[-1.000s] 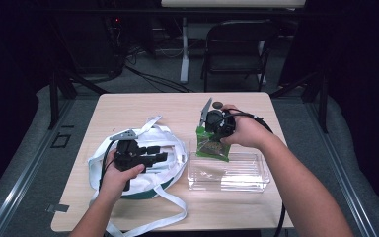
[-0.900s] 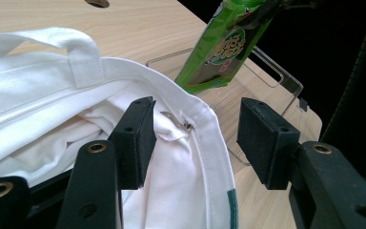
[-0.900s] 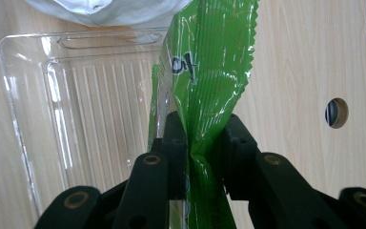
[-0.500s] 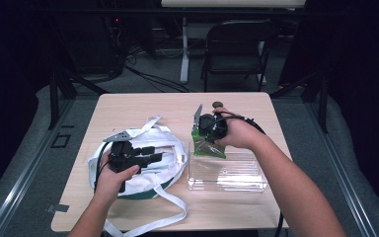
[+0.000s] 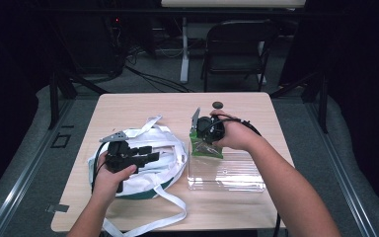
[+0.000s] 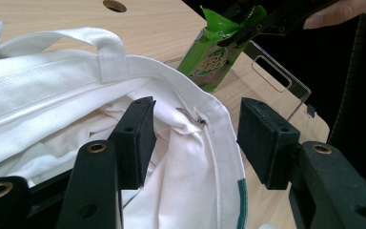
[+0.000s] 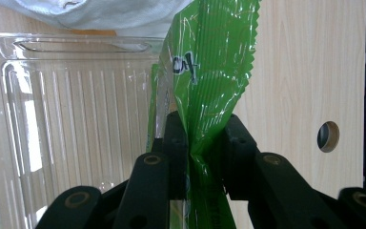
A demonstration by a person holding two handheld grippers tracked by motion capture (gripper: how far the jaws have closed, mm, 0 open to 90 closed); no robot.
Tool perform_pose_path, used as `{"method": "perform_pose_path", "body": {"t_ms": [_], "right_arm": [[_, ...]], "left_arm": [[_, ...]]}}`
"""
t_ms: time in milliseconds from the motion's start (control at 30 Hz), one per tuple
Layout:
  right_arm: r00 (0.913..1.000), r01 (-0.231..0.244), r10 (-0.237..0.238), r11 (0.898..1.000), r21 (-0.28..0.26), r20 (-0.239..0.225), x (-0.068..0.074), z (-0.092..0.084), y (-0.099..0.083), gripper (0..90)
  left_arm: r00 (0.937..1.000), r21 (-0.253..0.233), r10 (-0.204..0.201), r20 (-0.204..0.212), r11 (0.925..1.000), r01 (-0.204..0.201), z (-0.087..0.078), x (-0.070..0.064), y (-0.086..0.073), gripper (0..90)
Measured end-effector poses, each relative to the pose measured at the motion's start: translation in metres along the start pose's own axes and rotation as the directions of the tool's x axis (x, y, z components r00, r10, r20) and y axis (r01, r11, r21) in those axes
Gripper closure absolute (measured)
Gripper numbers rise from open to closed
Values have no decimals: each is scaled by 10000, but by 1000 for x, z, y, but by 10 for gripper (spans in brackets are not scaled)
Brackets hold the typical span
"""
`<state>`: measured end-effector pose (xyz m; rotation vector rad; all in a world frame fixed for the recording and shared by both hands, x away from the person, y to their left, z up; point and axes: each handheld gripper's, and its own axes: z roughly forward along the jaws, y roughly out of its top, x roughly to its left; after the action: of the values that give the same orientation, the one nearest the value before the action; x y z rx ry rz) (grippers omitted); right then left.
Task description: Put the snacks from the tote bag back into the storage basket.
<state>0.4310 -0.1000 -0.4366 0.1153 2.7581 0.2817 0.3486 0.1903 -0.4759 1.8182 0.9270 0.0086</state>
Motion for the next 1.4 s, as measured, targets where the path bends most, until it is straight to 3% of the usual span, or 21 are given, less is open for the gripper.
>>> {"method": "perform_pose_path", "body": {"t_ms": [300, 733, 1100, 1400], "right_arm": [[9996, 261, -261, 9997, -7, 110, 2, 5, 4, 751], [9995, 216, -220, 9996, 162, 213, 1, 8, 2, 717], [9995, -46, 34, 9992, 396, 301, -2, 10, -1, 572], [9985, -296, 285, 9993, 237, 464, -3, 9, -1, 488]], "left_arm": [[10000, -31, -23, -34, 10000, 23, -1, 1, 0, 472], [10000, -3, -87, -41, 10000, 87, 0, 2, -1, 472], [9999, 17, -109, -55, 9999, 109, 1, 3, -2, 472], [9999, -8, -144, -42, 9999, 144, 1, 4, -2, 469]]}}
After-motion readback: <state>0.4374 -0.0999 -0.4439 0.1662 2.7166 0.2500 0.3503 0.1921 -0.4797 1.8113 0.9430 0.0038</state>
